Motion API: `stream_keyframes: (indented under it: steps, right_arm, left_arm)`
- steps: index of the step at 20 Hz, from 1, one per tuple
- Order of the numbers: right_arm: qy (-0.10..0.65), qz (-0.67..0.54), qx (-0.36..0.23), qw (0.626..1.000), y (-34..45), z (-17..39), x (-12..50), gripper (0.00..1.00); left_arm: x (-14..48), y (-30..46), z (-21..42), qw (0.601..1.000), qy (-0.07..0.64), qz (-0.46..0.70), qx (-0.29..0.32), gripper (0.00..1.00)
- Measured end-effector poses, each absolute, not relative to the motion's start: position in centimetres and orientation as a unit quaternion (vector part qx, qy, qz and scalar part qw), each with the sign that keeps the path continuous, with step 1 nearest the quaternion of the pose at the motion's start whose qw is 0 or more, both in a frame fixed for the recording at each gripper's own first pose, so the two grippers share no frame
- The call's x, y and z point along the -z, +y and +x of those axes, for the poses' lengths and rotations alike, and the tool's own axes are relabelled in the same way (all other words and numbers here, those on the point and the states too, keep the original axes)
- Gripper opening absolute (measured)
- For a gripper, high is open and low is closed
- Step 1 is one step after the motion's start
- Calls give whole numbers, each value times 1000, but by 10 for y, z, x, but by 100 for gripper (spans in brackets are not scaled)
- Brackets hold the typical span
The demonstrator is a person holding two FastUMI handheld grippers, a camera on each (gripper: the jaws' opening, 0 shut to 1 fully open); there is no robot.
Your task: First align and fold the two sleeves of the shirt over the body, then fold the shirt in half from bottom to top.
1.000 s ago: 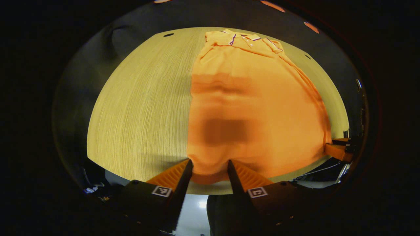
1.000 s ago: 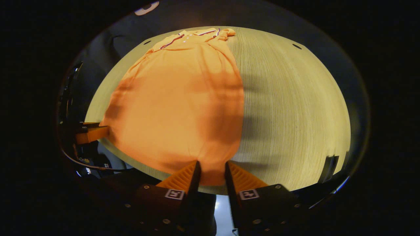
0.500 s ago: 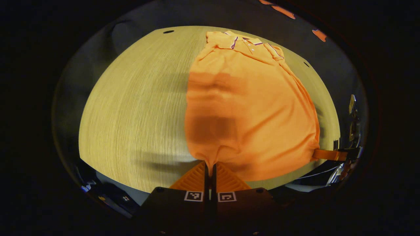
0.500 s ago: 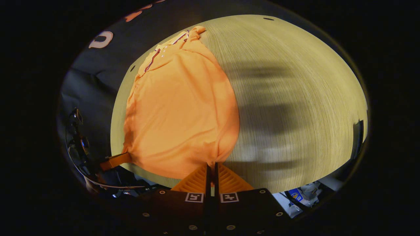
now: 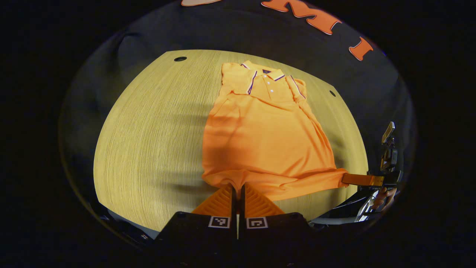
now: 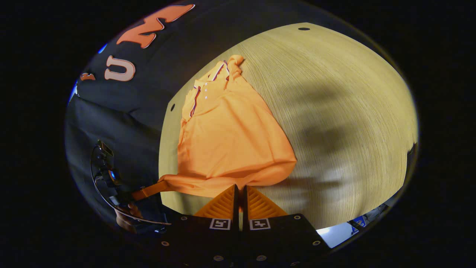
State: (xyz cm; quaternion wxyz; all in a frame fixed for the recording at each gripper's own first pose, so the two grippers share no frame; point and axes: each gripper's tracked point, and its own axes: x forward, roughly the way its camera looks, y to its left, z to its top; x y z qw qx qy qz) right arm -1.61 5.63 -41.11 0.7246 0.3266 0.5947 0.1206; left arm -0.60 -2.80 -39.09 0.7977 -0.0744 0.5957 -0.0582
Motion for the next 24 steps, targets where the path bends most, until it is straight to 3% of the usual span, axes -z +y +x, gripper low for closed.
stream_keyframes:
  steps: [14, 24]
  right_arm:
    - [535, 334, -102, 769, 55, 166, 387, 4]
    - [547, 322, -71, 769, 75, 292, 434, 4]
  left_arm:
    - [374, -25, 194, 830, 541, -90, 104, 2]
    - [428, -7, 327, 839, 534, -52, 92, 1]
